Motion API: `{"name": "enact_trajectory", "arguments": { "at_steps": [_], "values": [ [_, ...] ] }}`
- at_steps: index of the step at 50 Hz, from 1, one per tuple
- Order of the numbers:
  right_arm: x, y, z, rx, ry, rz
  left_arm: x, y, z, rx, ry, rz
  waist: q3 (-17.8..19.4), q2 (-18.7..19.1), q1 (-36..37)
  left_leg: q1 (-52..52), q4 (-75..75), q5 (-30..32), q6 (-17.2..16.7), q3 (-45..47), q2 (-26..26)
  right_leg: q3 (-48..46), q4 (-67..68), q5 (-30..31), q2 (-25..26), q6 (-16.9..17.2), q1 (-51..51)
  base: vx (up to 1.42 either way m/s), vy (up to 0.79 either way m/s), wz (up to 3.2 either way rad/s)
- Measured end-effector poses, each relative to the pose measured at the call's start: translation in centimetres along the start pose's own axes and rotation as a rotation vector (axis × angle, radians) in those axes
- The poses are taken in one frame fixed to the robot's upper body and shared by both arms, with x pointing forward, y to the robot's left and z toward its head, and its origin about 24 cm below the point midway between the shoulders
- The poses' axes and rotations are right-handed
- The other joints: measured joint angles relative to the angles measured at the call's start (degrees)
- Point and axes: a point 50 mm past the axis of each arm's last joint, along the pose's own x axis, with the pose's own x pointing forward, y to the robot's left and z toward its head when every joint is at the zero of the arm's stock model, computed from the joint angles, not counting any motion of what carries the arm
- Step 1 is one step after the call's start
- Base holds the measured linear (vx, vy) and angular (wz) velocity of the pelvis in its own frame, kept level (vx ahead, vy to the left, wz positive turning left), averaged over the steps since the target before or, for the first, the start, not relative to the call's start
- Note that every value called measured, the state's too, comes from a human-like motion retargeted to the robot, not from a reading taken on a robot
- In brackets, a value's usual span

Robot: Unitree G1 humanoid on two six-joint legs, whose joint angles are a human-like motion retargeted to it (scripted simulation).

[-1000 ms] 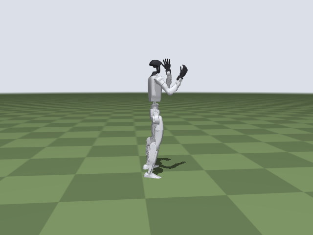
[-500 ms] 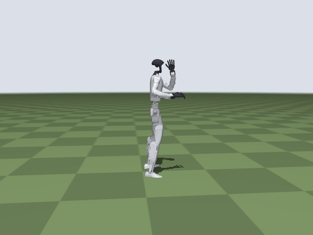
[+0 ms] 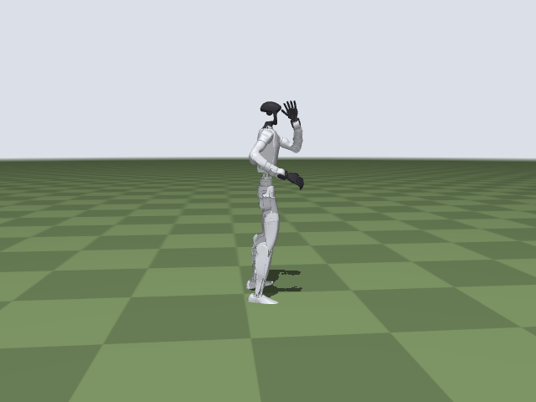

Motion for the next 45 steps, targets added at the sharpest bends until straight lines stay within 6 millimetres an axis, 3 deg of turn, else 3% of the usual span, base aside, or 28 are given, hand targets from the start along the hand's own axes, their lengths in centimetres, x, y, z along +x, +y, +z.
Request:
{"name": "enact_trajectory", "arguments": {
  "at_steps": [15,45],
  "values": [
    [-0.7,-0.9,-0.6,0.027,0.020,-0.002,0.8,0.5,-1.5,0.097,-0.015,-0.001,1.38,-0.25,-1.73,1.15,-0.12,-0.19,-0.04,1.43,0.28,1.40,0.39,0.03,0.45,-0.06,0.02,0.00,0.00,0.00],
    [-0.8,-0.8,-0.9,0.066,0.038,-0.009,0.5,0.6,-1.4,0.071,0.006,0.021,1.58,1.71,-4.44,1.20,0.20,0.06,-0.37,7.53,2.60,6.38,-1.51,1.60,3.89,0.49,-2.38,0.01,-0.03,-0.14]
  ]
}}
